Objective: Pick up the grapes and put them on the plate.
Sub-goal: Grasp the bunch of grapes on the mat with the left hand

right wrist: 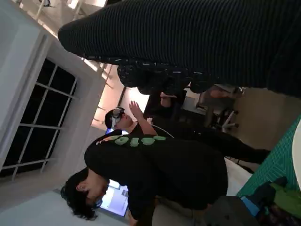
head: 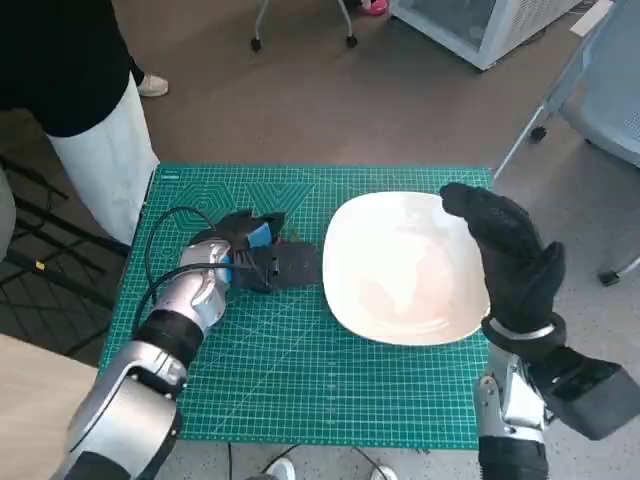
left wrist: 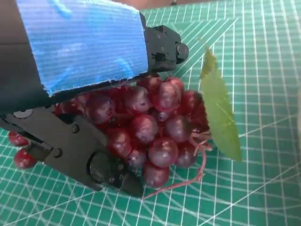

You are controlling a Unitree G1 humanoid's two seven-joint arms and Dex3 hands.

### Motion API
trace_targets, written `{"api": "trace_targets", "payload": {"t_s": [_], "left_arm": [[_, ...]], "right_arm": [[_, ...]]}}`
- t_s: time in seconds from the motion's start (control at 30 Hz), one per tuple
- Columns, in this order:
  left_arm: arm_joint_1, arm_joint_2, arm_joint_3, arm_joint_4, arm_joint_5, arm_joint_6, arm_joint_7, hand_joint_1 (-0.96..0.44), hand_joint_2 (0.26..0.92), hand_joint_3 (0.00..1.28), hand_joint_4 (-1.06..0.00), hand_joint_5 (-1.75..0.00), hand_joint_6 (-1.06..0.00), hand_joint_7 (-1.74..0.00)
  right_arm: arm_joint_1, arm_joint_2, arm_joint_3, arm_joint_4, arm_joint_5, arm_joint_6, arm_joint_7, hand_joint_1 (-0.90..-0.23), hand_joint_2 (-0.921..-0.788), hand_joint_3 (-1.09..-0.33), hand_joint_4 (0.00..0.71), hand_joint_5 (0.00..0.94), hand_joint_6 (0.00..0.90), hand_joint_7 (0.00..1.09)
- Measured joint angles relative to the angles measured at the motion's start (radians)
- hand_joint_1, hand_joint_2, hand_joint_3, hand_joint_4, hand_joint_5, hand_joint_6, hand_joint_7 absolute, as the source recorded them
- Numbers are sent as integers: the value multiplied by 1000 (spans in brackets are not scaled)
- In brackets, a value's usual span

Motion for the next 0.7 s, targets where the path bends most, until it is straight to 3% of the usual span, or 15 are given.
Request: {"api": "trace_targets", "payload": {"t_s": [0.27,0.33,0.43,0.5,0.6,0.7], "left_arm": [[-11,-5,1,30,-7,-2,-12,0,762,17,-129,-20,-337,-29],[-12,-5,3,34,-9,-5,-8,28,778,15,-216,-306,-365,-21],[-12,-5,4,37,-11,-12,1,76,797,16,-302,-1084,-401,-11],[-12,-5,4,38,-12,-16,6,98,802,20,-332,-1428,-417,-10],[-11,-5,4,38,-12,-20,16,115,809,22,-345,-1642,-431,-9],[-11,-4,5,36,-13,-23,25,142,822,34,-360,-1668,-437,-8]], "right_arm": [[1,-1,-1,0,-1,0,-1,-462,-921,-589,283,1,34,511],[1,-1,-1,1,-1,0,-2,-461,-921,-589,283,1,34,511],[1,-1,-1,3,-1,0,-3,-461,-921,-590,283,1,34,510],[1,-1,0,4,-2,0,-4,-461,-921,-590,283,1,35,510],[1,-1,0,4,-2,0,-6,-461,-921,-591,283,1,35,510],[1,0,1,4,-3,0,-7,-462,-921,-591,283,0,34,509]]}}
